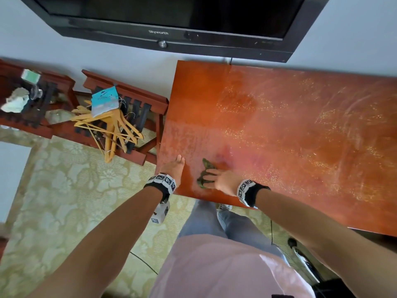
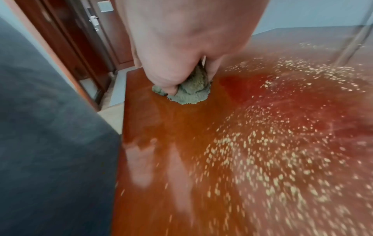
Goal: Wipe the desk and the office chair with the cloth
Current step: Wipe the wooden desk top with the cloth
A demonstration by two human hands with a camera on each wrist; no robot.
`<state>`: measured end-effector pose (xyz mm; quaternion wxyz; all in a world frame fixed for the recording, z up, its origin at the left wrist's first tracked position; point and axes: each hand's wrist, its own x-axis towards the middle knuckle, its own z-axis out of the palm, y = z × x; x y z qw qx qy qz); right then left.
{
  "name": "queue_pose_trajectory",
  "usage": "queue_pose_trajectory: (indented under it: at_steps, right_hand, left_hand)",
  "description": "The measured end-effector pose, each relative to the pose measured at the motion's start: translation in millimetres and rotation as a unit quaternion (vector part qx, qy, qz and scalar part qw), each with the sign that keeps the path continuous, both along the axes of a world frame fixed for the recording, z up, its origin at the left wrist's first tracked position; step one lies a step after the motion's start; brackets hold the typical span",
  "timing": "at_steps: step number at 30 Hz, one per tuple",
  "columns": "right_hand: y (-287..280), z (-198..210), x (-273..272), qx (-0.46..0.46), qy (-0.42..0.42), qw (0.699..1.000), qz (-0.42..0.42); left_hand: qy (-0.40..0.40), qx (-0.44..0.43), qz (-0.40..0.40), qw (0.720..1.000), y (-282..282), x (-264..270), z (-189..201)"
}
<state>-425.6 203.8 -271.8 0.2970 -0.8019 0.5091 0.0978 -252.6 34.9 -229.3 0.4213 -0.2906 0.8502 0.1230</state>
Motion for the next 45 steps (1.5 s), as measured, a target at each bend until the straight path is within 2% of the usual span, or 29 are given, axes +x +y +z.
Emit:
queue_pose_trajectory:
  at_steps: [3,6,10,13,16,19,23,28,30,32,36,39,42,45]
  right_hand:
    - [-25.5,8.9,-11.1,-0.011,0.002,0.996,-0.091]
    - [-45.8,12.4,-28.5,-0.028,0.043,0.980,-0.190]
    - [-63.5,16.3,-33.9,-0.023,0.050,0.958,-0.282]
    - [-65.2,19.7,-18.8,-0.017,0.067,0.959,-0.275]
    - [-52.8,15.7,-5.0,-0.028,0.094,0.966,-0.239]
    - [-37.8,10.2,6.8,-0.041,0.053,0.978,-0.198]
    - [-25.5,1.5,12.6,-0.017,0.029,0.993,-0.110]
    - [-29.7,-2.4,0.5,-0.056,0.006,0.994,-0.099]
    - [-36.8,-2.1,-10.8,-0.054,0.020,0.992,-0.114]
    - [-47.3,0.5,-26.8,-0.041,0.038,0.984,-0.170]
    - [-81.1,15.4,-58.8,-0.020,0.085,0.939,-0.332]
    - [-106.9,21.5,-61.0,0.011,0.092,0.913,-0.397]
    - [-109.6,22.6,-45.7,0.049,0.082,0.908,-0.407]
    - [-89.7,19.5,-27.4,0.053,0.067,0.932,-0.352]
  left_hand:
    - [0.045,-0.035,0.007,0.998,-4.1,-4.7,2.5]
    - [0.087,-0.072,-0.024,0.993,-11.2,-8.4,2.8]
    - [0.095,-0.026,-0.026,0.995,-29.6,-22.1,0.2]
    - [0.088,-0.014,-0.048,0.995,-48.4,-37.5,0.8]
    - [0.078,-0.030,-0.111,0.990,-65.4,-52.4,-0.7]
    - [0.068,-0.036,-0.145,0.986,-72.7,-56.7,-6.7]
    - [0.078,-0.016,-0.140,0.987,-79.0,-53.1,-14.8]
    - [0.091,0.013,-0.132,0.987,-86.9,-49.7,-20.2]
    - [0.094,0.017,-0.132,0.987,-88.1,-49.0,-22.7]
    - [0.095,0.017,-0.133,0.986,-89.9,-48.6,-25.2]
    - [0.095,0.013,-0.137,0.986,-91.0,-48.5,-26.9]
    - [0.094,0.005,-0.136,0.986,-89.2,-48.8,-25.7]
    - [0.087,0.005,-0.131,0.988,-87.1,-49.7,-22.7]
    - [0.075,0.004,-0.130,0.989,-84.0,-54.0,-16.6]
